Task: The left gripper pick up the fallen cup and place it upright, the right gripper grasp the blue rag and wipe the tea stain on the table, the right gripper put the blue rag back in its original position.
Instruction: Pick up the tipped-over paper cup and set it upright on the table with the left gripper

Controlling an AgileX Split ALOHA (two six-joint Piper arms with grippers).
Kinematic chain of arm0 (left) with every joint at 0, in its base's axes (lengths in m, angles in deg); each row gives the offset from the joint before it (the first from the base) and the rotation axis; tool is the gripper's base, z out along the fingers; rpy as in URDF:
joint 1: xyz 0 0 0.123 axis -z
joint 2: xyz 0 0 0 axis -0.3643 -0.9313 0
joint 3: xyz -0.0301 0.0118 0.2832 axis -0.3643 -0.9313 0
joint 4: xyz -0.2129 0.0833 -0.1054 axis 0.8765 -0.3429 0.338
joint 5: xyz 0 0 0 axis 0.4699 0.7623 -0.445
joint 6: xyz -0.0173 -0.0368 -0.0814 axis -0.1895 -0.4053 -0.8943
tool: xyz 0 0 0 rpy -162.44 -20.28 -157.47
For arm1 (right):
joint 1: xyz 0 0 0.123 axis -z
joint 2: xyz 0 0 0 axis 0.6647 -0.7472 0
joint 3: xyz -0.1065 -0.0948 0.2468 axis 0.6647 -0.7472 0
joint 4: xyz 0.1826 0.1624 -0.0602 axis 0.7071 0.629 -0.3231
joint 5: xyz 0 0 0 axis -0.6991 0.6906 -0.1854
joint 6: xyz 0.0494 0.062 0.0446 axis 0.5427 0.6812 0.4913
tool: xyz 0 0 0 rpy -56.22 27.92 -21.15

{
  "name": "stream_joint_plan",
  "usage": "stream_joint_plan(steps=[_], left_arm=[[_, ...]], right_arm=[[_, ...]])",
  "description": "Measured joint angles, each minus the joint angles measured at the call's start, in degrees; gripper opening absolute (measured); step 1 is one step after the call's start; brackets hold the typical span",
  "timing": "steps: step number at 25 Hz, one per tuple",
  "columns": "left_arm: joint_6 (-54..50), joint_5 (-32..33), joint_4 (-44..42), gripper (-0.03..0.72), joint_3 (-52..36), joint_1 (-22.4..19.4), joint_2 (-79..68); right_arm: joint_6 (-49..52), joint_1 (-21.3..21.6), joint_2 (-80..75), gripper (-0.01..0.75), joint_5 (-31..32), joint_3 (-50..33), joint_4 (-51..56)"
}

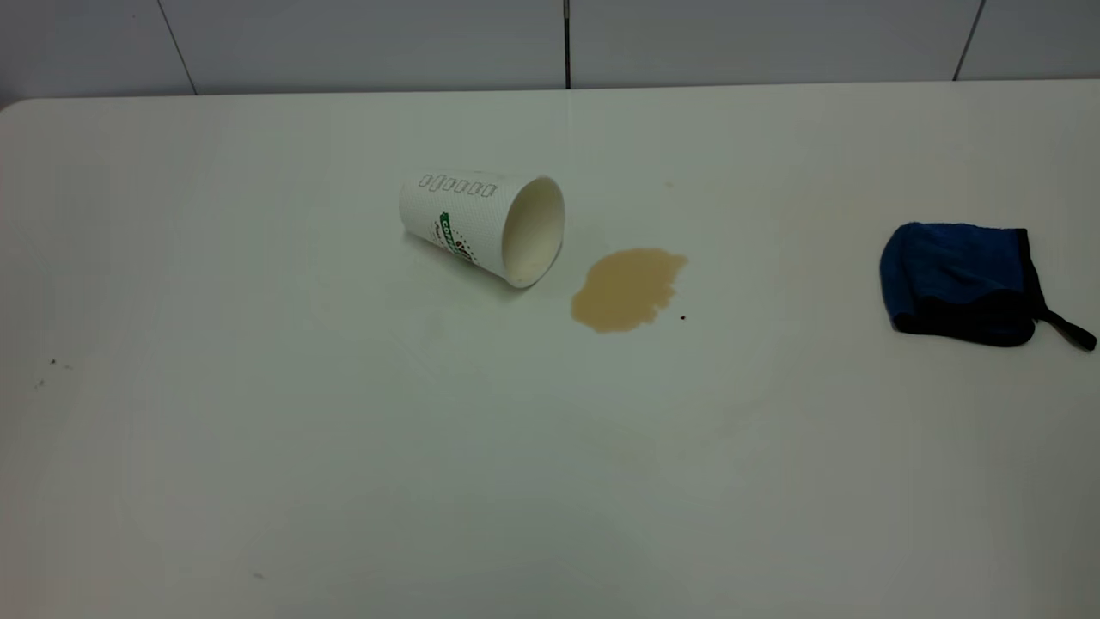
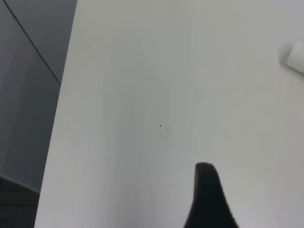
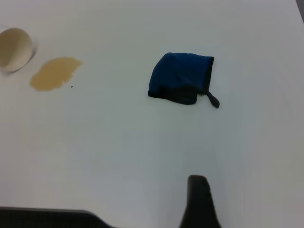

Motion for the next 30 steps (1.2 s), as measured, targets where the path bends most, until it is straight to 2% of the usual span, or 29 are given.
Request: stream_joint_plan(steps=[5,8,17,30], left_arm=[[-0.12,-2.49,2.54,0.538,7.52,0.05,-16.32],[-0.12,-4.77,3.52,0.538,10.02,1.58,-24.45],[-6.46,-14.26,-0.95,0.538,15.44,14.37,-46.03],[-28.93,-15.6,-24.11,0.538,28.22,30.83,-73.82]], right_arm=[[0.0,0.0,0.0,0.586,0.0,0.0,0.0],[0.0,0.0,0.0,0.586,0.0,0.0,0.0],[0.0,0.0,0.0,0.586,0.0,0.0,0.0],[0.0,0.0,0.0,0.586,0.0,0.0,0.0]])
